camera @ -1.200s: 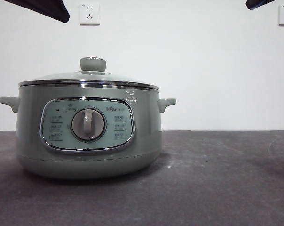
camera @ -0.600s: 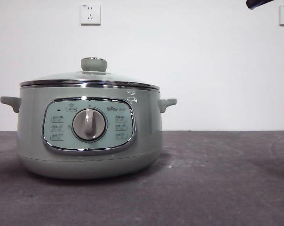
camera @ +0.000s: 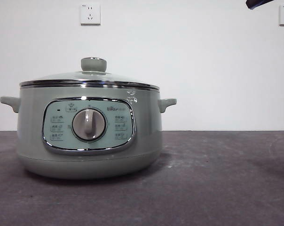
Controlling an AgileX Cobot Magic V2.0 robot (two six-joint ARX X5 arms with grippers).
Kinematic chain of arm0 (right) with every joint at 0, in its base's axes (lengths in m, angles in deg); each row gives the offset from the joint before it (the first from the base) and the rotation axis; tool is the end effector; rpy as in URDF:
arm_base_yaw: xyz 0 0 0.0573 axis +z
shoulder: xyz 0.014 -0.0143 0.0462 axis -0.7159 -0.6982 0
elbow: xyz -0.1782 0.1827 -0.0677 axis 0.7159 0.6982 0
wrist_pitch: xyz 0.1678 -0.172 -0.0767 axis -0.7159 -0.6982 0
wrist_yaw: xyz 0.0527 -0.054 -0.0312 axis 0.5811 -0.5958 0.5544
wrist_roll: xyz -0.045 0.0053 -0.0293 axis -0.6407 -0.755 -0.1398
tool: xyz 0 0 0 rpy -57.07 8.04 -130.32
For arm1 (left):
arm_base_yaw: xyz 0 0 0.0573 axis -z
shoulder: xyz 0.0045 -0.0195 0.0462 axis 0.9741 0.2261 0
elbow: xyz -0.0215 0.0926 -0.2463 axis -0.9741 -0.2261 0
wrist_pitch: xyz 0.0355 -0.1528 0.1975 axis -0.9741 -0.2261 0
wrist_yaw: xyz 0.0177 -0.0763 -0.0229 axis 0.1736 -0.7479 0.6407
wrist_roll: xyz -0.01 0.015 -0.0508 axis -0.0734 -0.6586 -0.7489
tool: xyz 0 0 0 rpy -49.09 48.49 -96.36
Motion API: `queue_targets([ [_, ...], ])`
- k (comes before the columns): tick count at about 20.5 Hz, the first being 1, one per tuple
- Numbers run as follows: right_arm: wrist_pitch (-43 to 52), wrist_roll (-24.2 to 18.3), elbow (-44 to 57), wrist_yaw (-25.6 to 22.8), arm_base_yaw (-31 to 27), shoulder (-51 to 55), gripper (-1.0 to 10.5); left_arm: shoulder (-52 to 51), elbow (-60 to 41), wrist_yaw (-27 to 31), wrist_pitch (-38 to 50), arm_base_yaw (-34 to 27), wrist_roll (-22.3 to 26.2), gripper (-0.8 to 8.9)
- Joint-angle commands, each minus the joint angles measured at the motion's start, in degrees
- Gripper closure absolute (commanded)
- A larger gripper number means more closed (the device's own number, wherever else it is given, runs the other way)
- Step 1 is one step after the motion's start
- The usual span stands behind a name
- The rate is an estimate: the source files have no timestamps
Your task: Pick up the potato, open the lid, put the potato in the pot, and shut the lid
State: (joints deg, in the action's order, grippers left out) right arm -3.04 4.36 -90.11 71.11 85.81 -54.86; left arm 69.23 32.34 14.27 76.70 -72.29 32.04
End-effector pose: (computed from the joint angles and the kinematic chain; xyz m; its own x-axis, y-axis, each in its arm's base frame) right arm 0.1147 0.0907 0.3099 0.7923 0.4577 -0.4034 -0.5054 0.8628 -0.0138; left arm 0.0949 -0.0069 0.1514 0.9823 -0.0529 -0.1795 0.0476 0.9983 -0.0339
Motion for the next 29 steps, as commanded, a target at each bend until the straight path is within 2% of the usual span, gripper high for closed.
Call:
queue_targets([
  [1,0.35,0.55,0.37,-0.15,0.0,0.04,9.5,-0.24,-1.03,-0.07,0.5,-0.35,-0.81,8.17],
  [22,-0.46,-0.28,0.37,-0.24,0.07,1.2,9.5,-0.22,-1.03,-0.31,0.5,-0.59,-0.72,8.17],
  [23,-1.22,-1.62,0.37,-0.55,-0.57,2.25,9.5,-0.22,-1.01,-0.31,0.52,-0.59,-0.72,8.17],
  [27,-0.76,-1.75,2.67,0.55,-8.5,7.3,9.5,-0.22,-1.03,-0.28,0.52,-0.59,-0.72,8.17],
  [29,0.37,-1.92,6.1,5.27,-13.51,11.08,9.5,-0.22,-1.03,-0.31,0.52,-0.59,-0.72,8.17],
])
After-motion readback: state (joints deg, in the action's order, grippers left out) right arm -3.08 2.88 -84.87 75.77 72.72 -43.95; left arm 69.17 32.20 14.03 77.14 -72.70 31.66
